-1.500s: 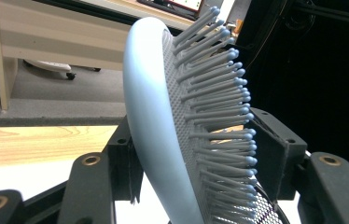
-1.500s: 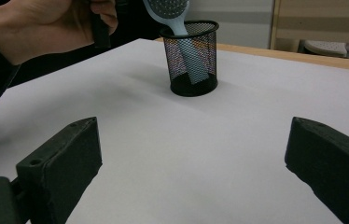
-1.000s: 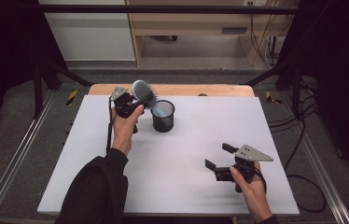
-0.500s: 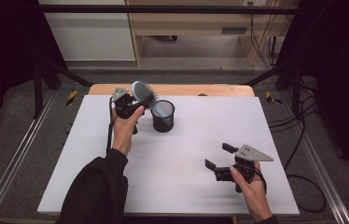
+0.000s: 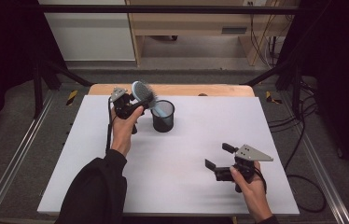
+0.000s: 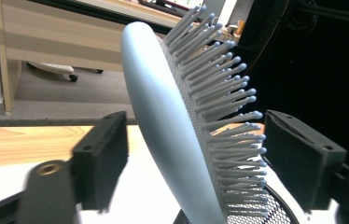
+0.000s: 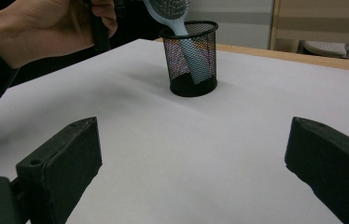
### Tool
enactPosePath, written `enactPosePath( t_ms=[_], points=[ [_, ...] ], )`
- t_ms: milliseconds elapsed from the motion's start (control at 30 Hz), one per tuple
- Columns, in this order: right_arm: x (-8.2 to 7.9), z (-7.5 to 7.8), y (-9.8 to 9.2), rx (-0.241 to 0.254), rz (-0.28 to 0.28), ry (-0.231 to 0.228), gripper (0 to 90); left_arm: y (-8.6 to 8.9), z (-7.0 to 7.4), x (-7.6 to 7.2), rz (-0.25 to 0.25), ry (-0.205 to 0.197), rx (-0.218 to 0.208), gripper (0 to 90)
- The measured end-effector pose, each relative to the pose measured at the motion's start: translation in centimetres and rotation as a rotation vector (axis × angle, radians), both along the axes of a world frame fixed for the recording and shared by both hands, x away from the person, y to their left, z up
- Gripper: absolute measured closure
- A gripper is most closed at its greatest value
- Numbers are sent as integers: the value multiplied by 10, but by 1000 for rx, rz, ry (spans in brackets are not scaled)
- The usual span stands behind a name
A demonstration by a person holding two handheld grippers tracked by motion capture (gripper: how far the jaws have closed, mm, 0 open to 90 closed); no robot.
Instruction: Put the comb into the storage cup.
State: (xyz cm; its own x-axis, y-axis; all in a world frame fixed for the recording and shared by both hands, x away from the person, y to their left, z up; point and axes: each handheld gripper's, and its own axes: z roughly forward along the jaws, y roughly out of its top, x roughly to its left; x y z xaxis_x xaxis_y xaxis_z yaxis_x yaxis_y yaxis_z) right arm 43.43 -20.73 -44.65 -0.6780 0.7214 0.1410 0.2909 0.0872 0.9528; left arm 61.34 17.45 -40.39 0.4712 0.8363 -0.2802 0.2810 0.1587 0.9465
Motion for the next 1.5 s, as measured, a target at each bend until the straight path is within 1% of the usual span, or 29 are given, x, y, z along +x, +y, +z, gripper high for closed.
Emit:
enactPosePath(
  t_ms=[133, 300, 467, 600, 900, 1000, 1133, 1200, 1333, 1500],
  points=[
    [-1, 0, 0, -1, -1, -4, 41, -1, 1, -1, 4, -5, 15, 158],
    [-1, 0, 0, -2, -1, 0, 41, 0, 2, -1, 13, -18, 17, 118],
    [0, 0, 0, 0, -2, -2, 41, 0, 1, 0, 39, -7, 31, 54],
    [0, 0, 0, 0, -1, -2, 41, -2, 1, -1, 33, -11, 29, 47],
    [0, 0, -1, 1, -3, -4, 41, -4, 4, -4, 22, -23, 51, 41],
    [0, 0, -1, 1, -4, -4, 41, -4, 3, -5, 17, -19, 59, 42],
    [0, 0, -1, 1, -6, -4, 41, -3, 3, -7, 21, -7, 59, 42],
    [0, 1, -1, 0, -5, -5, 41, -2, 2, -9, 21, -6, 62, 42],
    [0, 0, 0, -5, -1, -4, 41, -1, -1, -12, 17, -9, 87, 42],
    [0, 0, 0, -5, -4, -5, 41, 0, -2, -13, 18, -8, 94, 42]
  ],
)
